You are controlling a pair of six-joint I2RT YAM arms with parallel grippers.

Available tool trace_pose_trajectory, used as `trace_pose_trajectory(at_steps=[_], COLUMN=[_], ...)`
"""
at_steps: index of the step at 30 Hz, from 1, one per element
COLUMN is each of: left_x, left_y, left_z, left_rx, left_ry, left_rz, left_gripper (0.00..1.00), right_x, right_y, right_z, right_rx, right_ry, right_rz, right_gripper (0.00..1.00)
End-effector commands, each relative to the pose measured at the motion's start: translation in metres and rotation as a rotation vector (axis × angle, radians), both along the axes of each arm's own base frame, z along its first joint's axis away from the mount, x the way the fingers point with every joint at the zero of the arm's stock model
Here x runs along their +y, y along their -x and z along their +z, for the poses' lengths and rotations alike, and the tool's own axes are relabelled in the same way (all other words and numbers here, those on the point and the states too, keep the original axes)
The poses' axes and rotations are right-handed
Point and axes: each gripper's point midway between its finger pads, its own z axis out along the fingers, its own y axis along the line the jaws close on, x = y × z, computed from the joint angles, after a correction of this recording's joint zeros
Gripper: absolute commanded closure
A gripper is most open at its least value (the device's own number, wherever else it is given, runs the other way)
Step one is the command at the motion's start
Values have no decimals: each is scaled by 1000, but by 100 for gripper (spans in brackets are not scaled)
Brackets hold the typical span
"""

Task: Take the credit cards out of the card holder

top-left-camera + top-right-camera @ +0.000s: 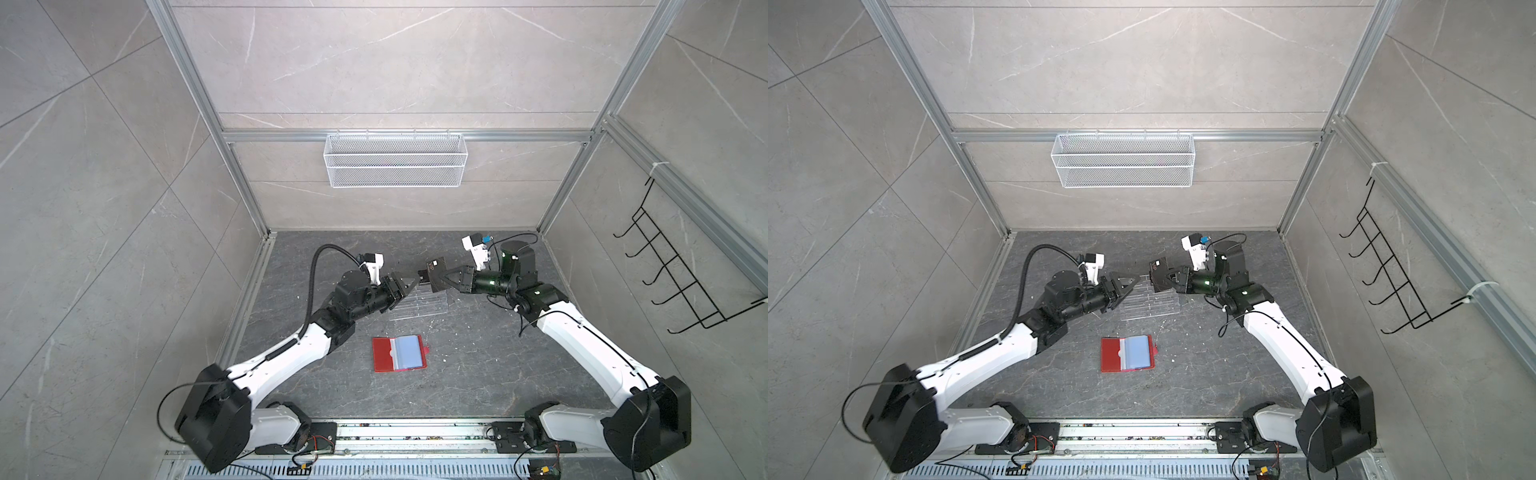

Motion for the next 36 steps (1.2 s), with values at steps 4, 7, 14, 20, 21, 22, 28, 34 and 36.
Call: trace_pose_trajectory(at_steps=[4,7,14,20,21,22,28,34,36], left_x=[75,96,122,136,135,134,131,127,126], left_y=[3,5,8,7,7,7,2,-5,-6], left_z=[15,24,54,71,72,72,69,63,62], left_rx=[-189,-262,-462,-555,-567,-575,-582,-576,-575], left_ry=[-439,-544,-725,-820,-830,-835,-848,-872,-874], left_rz=[195,243,281,316,313,308,301,299,296], left_gripper=[21,20,13,13,13,13,13,13,13], right_x=[-36,-39,-32,-22,-20,-18,-11,-2,-1], right_y=[0,-11,-35,-50,-53,-58,-77,-92,-97], right_z=[-34,-38,-48,-67,-70,-72,-97,-117,-118], right_rx=[-233,-317,-567,-737,-747,-756,-794,-786,-786], right_ry=[465,588,828,929,936,946,1002,1016,1021], right_rz=[92,168,463,721,753,773,887,948,947], right_gripper=[100,100,100,100,100,100,100,100,100])
